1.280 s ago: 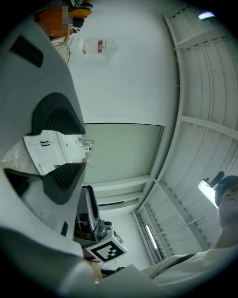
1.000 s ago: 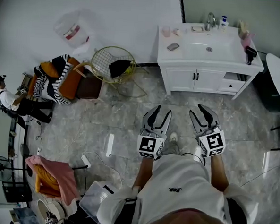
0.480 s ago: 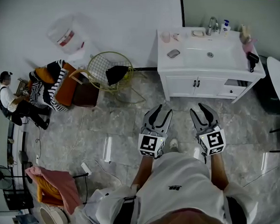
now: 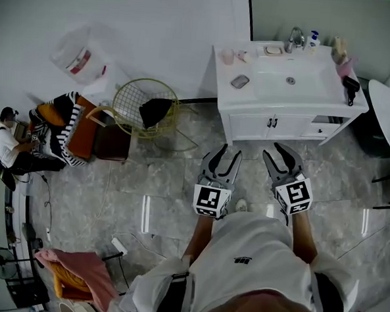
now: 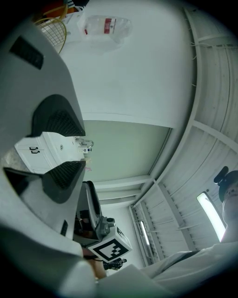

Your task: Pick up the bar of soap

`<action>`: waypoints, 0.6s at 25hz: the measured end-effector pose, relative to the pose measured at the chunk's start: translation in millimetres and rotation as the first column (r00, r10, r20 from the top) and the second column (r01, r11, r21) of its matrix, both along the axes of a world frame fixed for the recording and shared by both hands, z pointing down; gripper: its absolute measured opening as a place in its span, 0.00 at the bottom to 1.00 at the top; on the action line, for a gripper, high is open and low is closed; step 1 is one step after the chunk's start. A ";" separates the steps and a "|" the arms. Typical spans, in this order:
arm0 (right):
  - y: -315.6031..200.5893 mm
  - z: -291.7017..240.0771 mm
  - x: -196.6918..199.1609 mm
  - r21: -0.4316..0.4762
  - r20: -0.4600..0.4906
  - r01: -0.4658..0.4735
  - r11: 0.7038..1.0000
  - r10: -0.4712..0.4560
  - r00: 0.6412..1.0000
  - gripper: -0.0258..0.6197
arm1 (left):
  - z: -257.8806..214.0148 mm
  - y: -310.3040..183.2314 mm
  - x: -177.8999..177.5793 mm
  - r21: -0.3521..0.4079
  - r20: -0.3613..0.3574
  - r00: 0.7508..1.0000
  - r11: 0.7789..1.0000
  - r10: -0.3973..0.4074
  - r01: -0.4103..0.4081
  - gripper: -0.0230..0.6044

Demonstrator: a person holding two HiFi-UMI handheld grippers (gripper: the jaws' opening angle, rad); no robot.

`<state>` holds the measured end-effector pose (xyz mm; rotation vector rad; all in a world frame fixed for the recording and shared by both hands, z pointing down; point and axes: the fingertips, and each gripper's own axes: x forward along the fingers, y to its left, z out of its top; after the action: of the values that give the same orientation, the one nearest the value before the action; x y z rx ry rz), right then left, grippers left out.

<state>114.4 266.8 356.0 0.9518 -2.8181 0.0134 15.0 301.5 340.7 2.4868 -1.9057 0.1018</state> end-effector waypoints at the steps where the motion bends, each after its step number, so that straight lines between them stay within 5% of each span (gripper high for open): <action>1: -2.9 0.1 -4.3 0.002 -0.002 -0.004 1.000 0.004 1.000 0.29 | 1.0 -3.8 -3.5 0.002 -0.001 1.000 1.000 0.005 -0.005 0.33; 15: -44.4 1.9 -42.9 0.016 -0.041 -0.029 0.999 0.029 0.999 0.29 | 6.8 -49.4 -38.8 0.015 -0.026 0.999 0.999 0.042 -0.042 0.33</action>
<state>71.6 222.4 357.9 0.9844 -2.7708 -0.0233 -23.8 252.1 347.4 2.5253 -1.8517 0.0555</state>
